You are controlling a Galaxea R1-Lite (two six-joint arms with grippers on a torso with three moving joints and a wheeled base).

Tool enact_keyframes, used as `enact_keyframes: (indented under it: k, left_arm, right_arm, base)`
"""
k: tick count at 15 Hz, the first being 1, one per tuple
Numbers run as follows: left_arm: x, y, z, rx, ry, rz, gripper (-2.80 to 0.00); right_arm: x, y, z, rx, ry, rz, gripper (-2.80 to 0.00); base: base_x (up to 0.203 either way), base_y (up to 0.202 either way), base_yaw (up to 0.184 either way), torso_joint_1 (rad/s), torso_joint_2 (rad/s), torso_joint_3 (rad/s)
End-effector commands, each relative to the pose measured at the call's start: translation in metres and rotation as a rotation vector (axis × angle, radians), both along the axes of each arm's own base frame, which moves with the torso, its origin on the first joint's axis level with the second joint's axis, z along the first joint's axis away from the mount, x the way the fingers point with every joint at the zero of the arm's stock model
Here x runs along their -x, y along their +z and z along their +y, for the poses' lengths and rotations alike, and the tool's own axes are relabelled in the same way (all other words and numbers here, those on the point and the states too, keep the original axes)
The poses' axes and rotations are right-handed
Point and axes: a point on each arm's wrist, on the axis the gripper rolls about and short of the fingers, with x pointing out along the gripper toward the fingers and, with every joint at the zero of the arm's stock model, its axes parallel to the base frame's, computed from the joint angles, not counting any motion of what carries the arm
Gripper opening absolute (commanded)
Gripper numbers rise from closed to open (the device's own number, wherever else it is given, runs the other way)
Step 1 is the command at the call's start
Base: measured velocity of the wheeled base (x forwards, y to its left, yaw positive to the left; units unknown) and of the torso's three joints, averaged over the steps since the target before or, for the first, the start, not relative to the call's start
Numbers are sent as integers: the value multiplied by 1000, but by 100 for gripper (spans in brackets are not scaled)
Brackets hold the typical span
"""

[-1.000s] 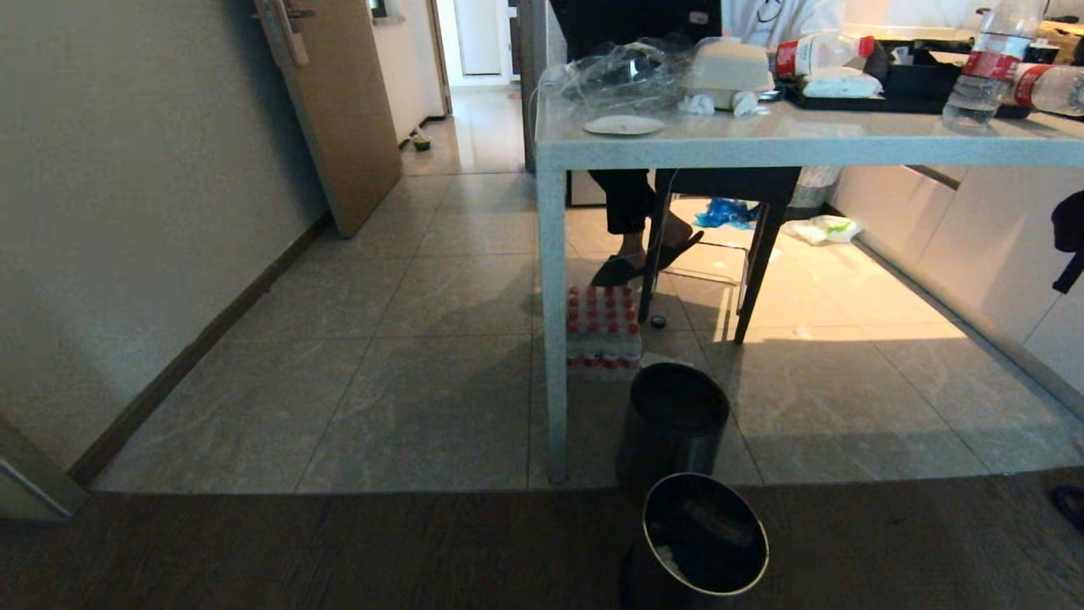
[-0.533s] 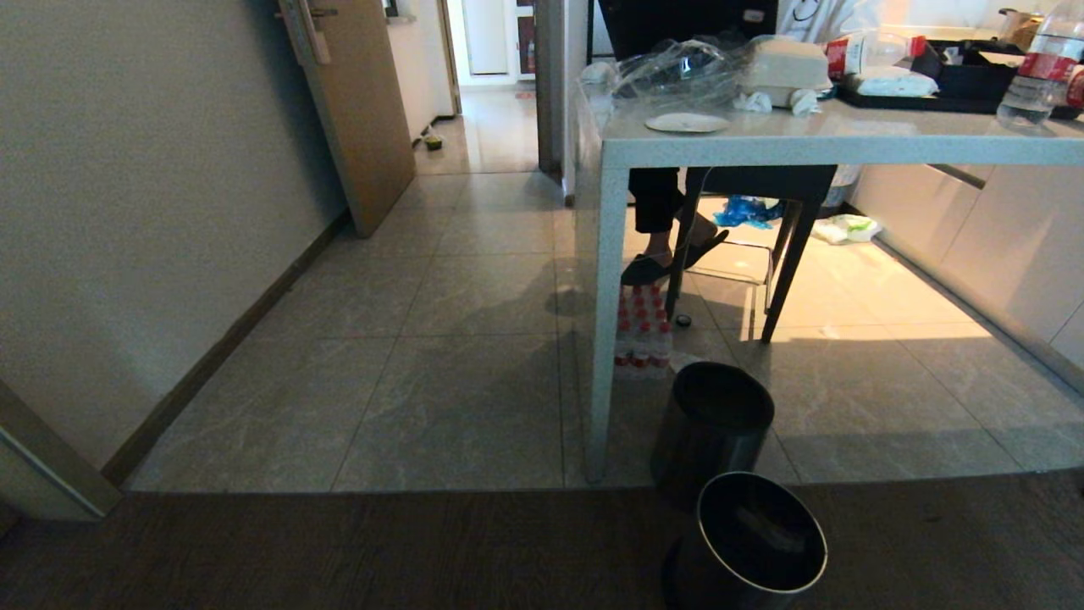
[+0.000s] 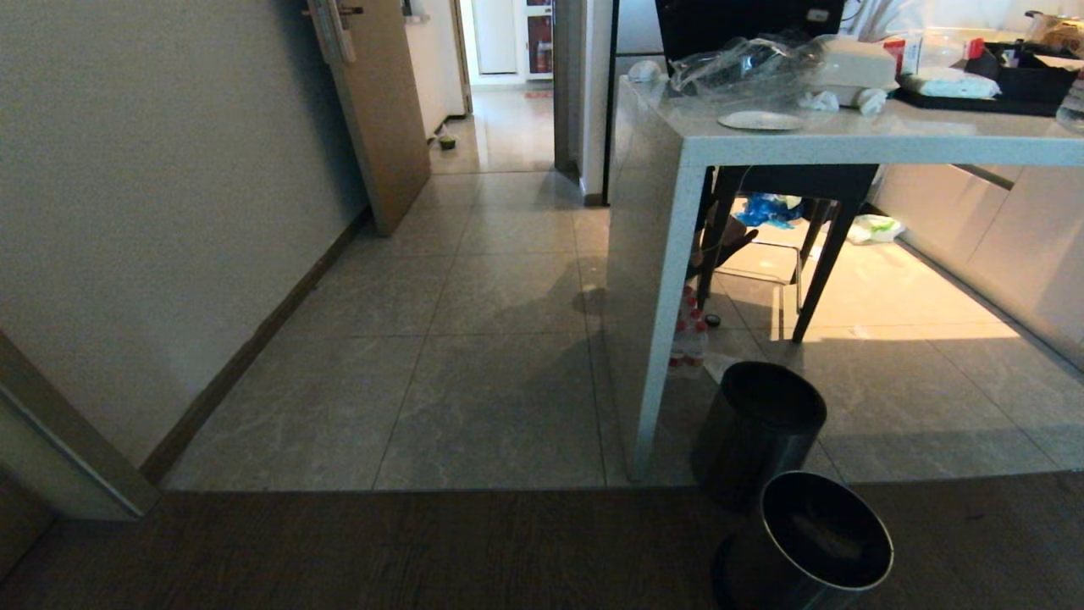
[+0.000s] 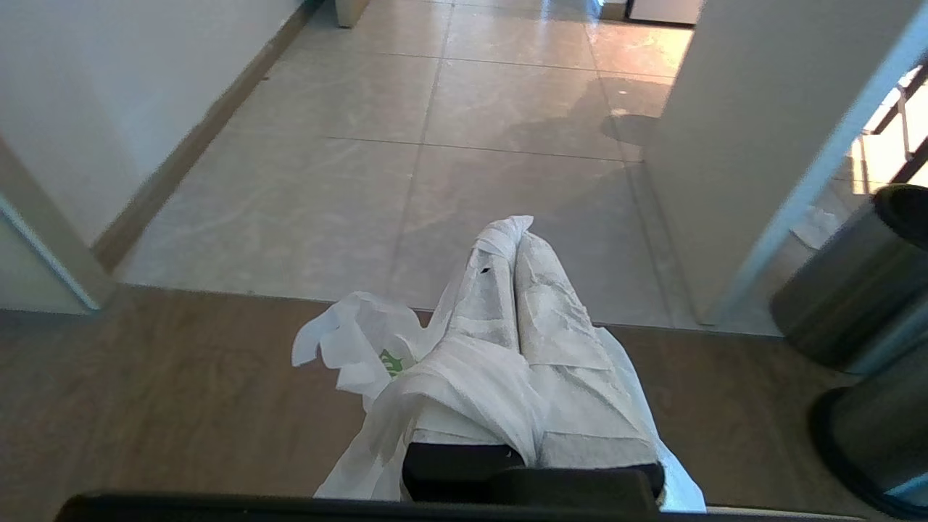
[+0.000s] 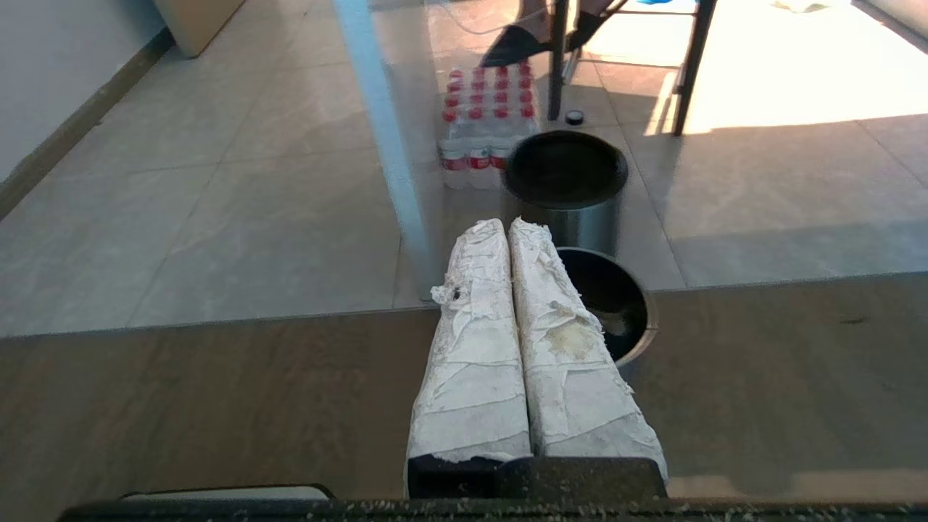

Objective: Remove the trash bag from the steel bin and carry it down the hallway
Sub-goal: Put the trash bag at the door

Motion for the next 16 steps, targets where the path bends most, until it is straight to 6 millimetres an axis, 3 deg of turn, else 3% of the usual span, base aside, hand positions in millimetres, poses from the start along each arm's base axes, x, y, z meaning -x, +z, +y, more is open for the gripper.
enact_keyframes:
  k: [1,16]
  left_arm:
    - [0,0,0,1,1,2,-280]
    - [0,0,0,1,1,2,-280]
  right_arm:
    - [0,0,0,0,0,-1,-280]
    - [0,0,0,0,0,-1,-280]
  base:
    - [0,197,2,0,0,2]
    - [0,193,0,3,3,2]
